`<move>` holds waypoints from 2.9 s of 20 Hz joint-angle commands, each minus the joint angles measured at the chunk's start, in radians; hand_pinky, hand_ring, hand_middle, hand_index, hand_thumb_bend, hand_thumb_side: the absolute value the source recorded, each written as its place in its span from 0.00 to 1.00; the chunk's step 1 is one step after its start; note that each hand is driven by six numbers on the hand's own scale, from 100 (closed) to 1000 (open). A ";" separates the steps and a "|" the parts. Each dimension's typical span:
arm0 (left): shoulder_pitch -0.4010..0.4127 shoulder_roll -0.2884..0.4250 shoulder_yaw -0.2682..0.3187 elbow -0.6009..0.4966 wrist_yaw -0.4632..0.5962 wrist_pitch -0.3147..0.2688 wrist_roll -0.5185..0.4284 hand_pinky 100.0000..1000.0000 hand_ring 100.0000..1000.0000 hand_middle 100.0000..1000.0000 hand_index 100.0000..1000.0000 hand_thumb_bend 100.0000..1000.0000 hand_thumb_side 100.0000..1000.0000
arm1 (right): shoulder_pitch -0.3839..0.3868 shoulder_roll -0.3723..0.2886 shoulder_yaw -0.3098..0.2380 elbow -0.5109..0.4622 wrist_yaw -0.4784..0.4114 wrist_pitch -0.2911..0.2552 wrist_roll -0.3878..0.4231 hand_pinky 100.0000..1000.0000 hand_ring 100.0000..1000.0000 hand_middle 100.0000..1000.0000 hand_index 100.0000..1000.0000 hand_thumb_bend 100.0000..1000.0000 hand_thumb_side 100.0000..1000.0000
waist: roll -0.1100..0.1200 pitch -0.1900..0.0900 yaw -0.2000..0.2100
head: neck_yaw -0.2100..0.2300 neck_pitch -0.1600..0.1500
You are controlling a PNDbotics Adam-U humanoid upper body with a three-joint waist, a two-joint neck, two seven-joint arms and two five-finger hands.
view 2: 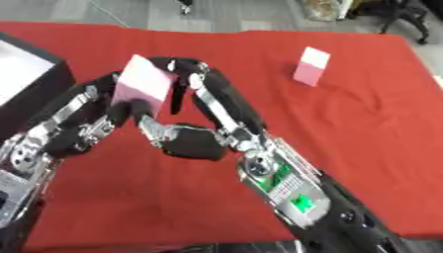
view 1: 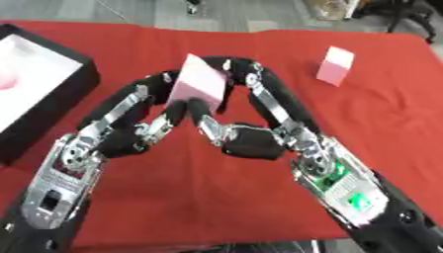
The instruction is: Pick up the objects with one hand, pass them to the other hand, and then place them into the box on the other side of the table.
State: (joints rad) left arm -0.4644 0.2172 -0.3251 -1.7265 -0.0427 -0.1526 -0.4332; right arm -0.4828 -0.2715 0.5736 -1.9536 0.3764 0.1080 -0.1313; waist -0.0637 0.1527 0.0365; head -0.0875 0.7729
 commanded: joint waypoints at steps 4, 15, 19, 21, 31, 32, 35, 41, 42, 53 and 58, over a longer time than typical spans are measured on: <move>-0.006 0.007 0.010 -0.001 -0.002 0.009 0.011 0.64 0.73 0.39 0.22 0.00 0.68 | -0.009 0.006 -0.027 -0.046 0.020 -0.015 -0.024 0.70 0.36 0.69 0.84 0.06 0.58 | 0.003 -0.014 -0.001 | 0.005 -0.003; -0.006 0.006 0.014 -0.002 0.006 0.010 0.019 0.64 0.73 0.38 0.20 0.00 0.67 | 0.001 0.013 -0.026 -0.045 0.004 -0.022 0.016 0.72 0.37 0.72 0.85 0.08 0.59 | 0.003 -0.015 0.000 | 0.007 -0.003; -0.006 0.006 0.015 -0.002 0.008 0.010 0.023 0.63 0.73 0.38 0.20 0.00 0.67 | 0.005 0.017 -0.031 -0.040 -0.010 -0.041 0.041 0.73 0.39 0.74 0.87 0.15 0.55 | 0.003 -0.014 -0.001 | 0.008 -0.003; -0.006 0.006 0.015 -0.002 0.008 0.010 0.025 0.63 0.73 0.38 0.20 0.00 0.67 | 0.006 0.019 -0.033 -0.036 -0.012 -0.054 0.054 0.74 0.40 0.75 0.88 0.21 0.56 | 0.003 -0.014 -0.001 | 0.008 -0.003; -0.004 0.006 0.021 0.002 0.004 0.009 0.032 0.63 0.73 0.38 0.19 0.00 0.67 | 0.014 0.028 -0.056 -0.026 0.003 -0.103 0.111 0.78 0.44 0.80 0.91 0.27 0.59 | 0.006 -0.015 -0.003 | 0.010 -0.003; -0.004 0.006 0.022 0.003 0.004 0.009 0.033 0.63 0.73 0.38 0.19 0.00 0.67 | 0.014 0.028 -0.059 -0.027 0.006 -0.104 0.111 0.78 0.44 0.80 0.91 0.27 0.58 | 0.006 -0.015 -0.003 | 0.011 -0.003; -0.002 0.006 0.024 0.003 0.004 0.008 0.036 0.64 0.73 0.38 0.19 0.00 0.67 | 0.016 0.030 -0.068 -0.028 0.020 -0.108 0.110 0.78 0.44 0.80 0.91 0.27 0.58 | 0.006 -0.015 -0.004 | 0.011 -0.003; 0.004 0.009 0.028 0.002 0.003 0.006 0.040 0.64 0.72 0.38 0.19 0.00 0.67 | 0.023 0.037 -0.081 -0.023 0.039 -0.107 0.093 0.78 0.44 0.80 0.91 0.26 0.58 | 0.006 -0.015 -0.004 | 0.012 -0.003; 0.005 0.010 0.029 0.001 0.003 0.005 0.041 0.64 0.72 0.38 0.19 0.00 0.67 | 0.023 0.038 -0.082 -0.022 0.039 -0.107 0.091 0.78 0.44 0.80 0.91 0.25 0.58 | 0.006 -0.015 -0.004 | 0.012 -0.003; 0.019 0.019 0.047 -0.013 0.009 0.001 0.054 0.64 0.71 0.37 0.19 0.00 0.66 | 0.031 0.045 -0.093 -0.016 0.037 -0.106 0.081 0.78 0.44 0.79 0.91 0.24 0.60 | 0.006 -0.016 -0.003 | 0.012 -0.003; 0.026 0.025 0.064 -0.015 0.010 0.003 0.070 0.64 0.71 0.36 0.19 0.00 0.66 | 0.037 0.047 -0.104 -0.017 0.041 -0.105 0.072 0.78 0.44 0.79 0.91 0.23 0.60 | 0.007 -0.017 -0.003 | 0.012 -0.003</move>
State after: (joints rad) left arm -0.4298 0.2252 -0.2730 -1.7200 -0.0373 -0.1486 -0.3709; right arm -0.4391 -0.2261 0.4811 -1.9536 0.4116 0.0040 -0.0537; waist -0.0627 0.1523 0.0337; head -0.0764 0.7729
